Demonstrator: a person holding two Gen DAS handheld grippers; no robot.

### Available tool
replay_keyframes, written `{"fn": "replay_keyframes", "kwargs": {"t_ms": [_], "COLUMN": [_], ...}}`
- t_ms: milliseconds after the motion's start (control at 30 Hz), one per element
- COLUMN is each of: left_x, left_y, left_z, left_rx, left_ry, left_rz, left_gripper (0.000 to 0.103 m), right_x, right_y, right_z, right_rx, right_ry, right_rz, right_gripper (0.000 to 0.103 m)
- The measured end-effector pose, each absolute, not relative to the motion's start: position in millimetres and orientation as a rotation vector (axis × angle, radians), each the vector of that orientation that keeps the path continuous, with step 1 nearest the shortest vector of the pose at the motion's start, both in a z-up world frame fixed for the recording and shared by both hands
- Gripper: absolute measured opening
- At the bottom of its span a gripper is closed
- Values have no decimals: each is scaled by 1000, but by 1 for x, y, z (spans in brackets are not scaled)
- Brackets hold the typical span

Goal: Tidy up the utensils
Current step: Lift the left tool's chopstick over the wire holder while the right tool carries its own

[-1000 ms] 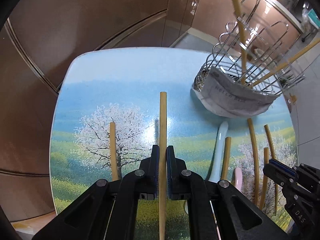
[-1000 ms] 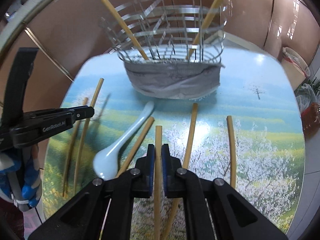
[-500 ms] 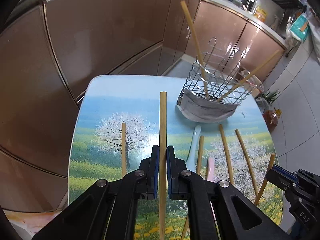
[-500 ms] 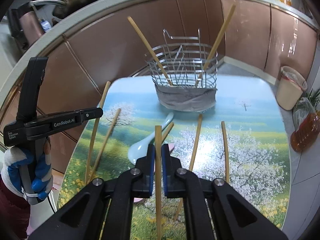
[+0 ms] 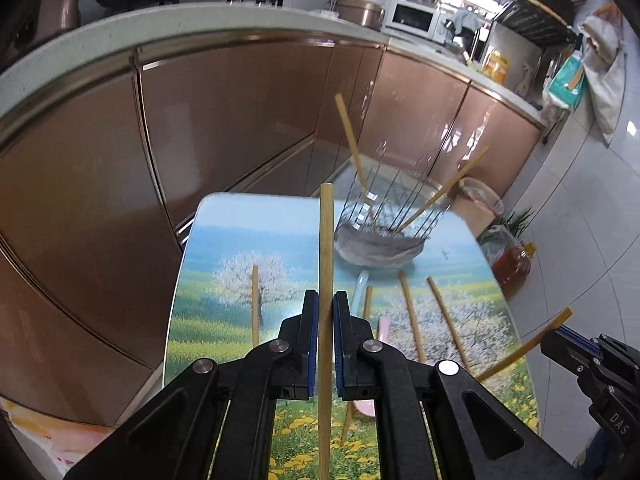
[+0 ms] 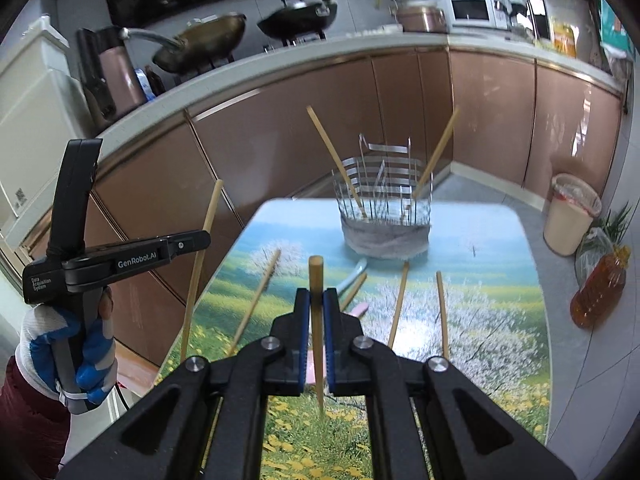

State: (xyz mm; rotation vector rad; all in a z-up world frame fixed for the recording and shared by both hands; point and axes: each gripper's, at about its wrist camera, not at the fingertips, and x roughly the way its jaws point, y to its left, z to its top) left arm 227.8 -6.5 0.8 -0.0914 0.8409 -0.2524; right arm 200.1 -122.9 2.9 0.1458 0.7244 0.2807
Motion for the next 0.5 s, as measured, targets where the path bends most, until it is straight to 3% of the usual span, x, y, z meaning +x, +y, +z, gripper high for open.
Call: {"fn": "replay_keyframes", "kwargs": {"t_ms": [500], "left_x": [310], "left_y": [-48], "left_z": [110], "left_rx": [-218], "left_ry": [577], "left_rz": [-382], "left_gripper": [6], "right_x": [277], "right_y": [-139], "right_z": [125], "right_rx": [68], "right_ry": [507], "right_rz": [263], "right_gripper": [6]}}
